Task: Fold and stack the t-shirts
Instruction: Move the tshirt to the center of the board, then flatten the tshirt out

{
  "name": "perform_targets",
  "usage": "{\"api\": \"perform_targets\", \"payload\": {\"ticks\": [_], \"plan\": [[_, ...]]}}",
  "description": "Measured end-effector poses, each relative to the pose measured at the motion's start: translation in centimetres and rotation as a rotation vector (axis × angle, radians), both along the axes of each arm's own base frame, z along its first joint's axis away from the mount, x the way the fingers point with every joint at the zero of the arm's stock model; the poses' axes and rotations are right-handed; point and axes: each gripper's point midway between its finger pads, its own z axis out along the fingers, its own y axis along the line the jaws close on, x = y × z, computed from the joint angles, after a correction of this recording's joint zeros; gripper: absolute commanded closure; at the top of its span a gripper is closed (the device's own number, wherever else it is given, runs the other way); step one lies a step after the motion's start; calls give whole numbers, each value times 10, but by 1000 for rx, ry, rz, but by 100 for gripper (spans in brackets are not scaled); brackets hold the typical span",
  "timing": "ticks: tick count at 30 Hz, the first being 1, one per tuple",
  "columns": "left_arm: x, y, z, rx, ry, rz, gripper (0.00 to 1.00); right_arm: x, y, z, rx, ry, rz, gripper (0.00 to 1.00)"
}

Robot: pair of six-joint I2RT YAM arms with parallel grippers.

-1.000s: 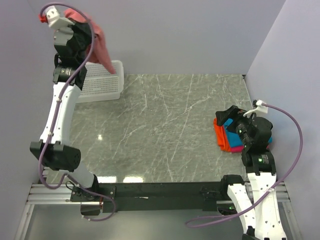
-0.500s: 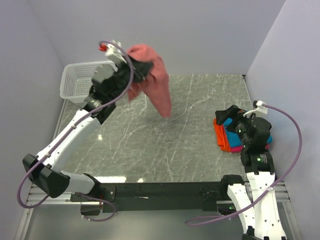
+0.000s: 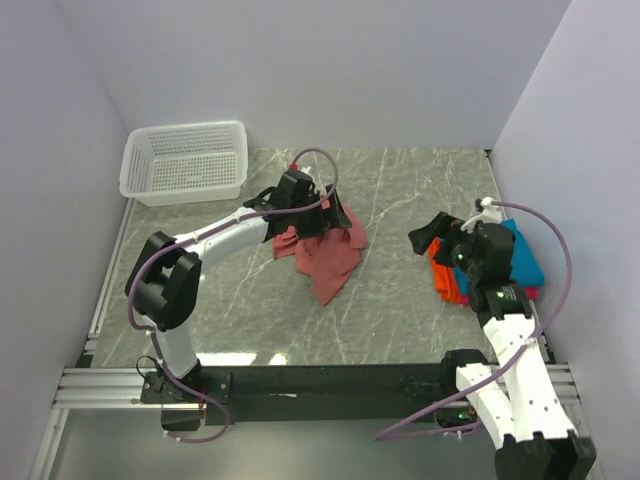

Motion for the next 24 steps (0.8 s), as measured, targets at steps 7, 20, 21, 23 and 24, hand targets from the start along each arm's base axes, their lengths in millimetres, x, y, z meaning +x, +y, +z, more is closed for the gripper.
{"api": "perform_targets", "payload": {"ticks": [7, 20, 21, 23, 24], "plan": [[-13, 37, -15, 130, 41, 103, 1, -10, 71, -37, -51, 126, 236, 1], [-64, 211, -71, 272, 160, 522, 1, -62, 192, -138, -316, 370, 478, 7], [-67, 212, -81, 283, 188, 518, 1, -61, 198, -143, -330, 378, 476, 8], [-66, 209, -96, 290, 227, 504, 0, -57, 213, -152, -366, 389, 461, 11], [-63, 208, -101, 288, 238, 500, 1, -55, 220, -155, -381, 390, 451, 14]]}}
